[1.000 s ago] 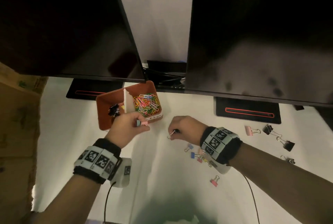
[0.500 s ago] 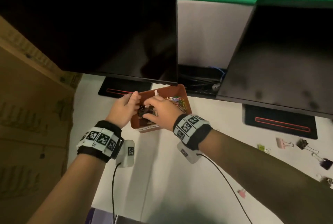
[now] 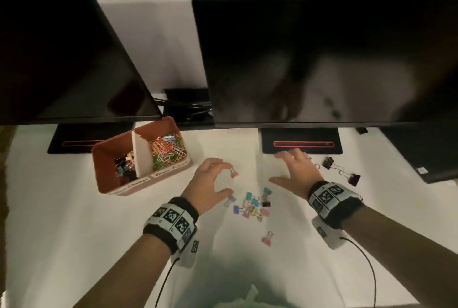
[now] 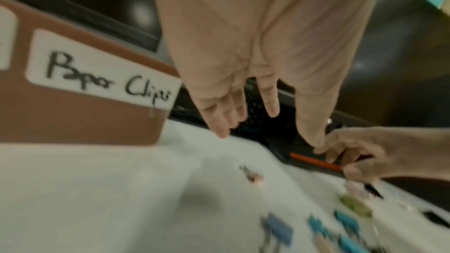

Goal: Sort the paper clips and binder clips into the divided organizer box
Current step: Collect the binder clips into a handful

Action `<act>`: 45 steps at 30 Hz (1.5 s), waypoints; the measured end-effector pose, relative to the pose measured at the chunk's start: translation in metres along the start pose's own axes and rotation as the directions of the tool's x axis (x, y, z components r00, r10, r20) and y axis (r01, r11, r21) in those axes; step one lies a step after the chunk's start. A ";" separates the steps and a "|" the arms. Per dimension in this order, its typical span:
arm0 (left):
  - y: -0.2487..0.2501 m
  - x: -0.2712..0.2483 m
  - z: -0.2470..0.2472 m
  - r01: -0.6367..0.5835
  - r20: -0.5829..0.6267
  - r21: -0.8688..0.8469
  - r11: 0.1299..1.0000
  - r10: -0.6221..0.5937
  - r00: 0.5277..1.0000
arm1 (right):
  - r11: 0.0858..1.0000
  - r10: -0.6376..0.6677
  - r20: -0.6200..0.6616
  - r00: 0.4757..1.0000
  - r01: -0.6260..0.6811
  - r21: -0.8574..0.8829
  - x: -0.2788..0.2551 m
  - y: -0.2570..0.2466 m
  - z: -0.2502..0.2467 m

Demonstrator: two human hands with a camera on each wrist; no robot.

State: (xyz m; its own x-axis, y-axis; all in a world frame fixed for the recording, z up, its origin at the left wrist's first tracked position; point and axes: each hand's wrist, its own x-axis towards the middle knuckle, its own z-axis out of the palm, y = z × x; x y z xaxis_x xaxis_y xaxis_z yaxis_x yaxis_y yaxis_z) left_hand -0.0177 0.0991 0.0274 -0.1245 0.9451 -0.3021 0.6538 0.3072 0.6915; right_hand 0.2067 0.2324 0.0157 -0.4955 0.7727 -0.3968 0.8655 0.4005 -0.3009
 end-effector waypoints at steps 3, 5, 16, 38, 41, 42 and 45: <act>0.004 0.013 0.029 0.147 0.132 0.096 0.984 -0.159 0.978 | 0.992 0.105 0.025 0.994 -0.103 -0.071 -0.002 0.035 0.005; 0.004 0.018 0.041 0.151 0.201 0.175 0.973 -0.186 0.962 | 0.992 0.115 0.056 0.992 -0.112 -0.064 -0.001 0.045 0.008; -0.007 0.006 0.069 -0.032 0.228 0.248 0.968 -0.026 0.973 | 0.949 -0.301 0.302 0.904 0.314 0.006 -0.021 -0.008 0.040; -0.015 0.008 0.063 0.150 0.042 -0.021 0.988 -0.149 0.988 | 0.936 -0.340 0.309 0.888 0.352 0.019 0.006 -0.027 0.047; -0.015 0.010 0.059 0.134 0.089 0.023 0.991 -0.135 0.987 | 0.931 -0.356 0.310 0.881 0.365 0.033 0.007 -0.030 0.045; -0.015 0.010 0.058 0.130 0.099 0.038 0.991 -0.133 0.986 | 0.929 -0.361 0.314 0.878 0.369 0.035 0.007 -0.032 0.044; -0.017 0.012 0.057 0.126 0.122 0.064 0.990 -0.133 0.983 | 0.927 -0.364 0.329 0.871 0.374 0.034 0.009 -0.036 0.042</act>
State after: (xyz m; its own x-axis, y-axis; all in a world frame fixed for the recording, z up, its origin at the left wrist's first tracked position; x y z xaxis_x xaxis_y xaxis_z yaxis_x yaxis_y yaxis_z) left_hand 0.0127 0.0984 -0.0253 -0.1183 0.8748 -0.4698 0.6792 0.4164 0.6043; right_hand 0.1684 0.2045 -0.0133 -0.7709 0.3654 -0.5218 0.6142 0.6435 -0.4568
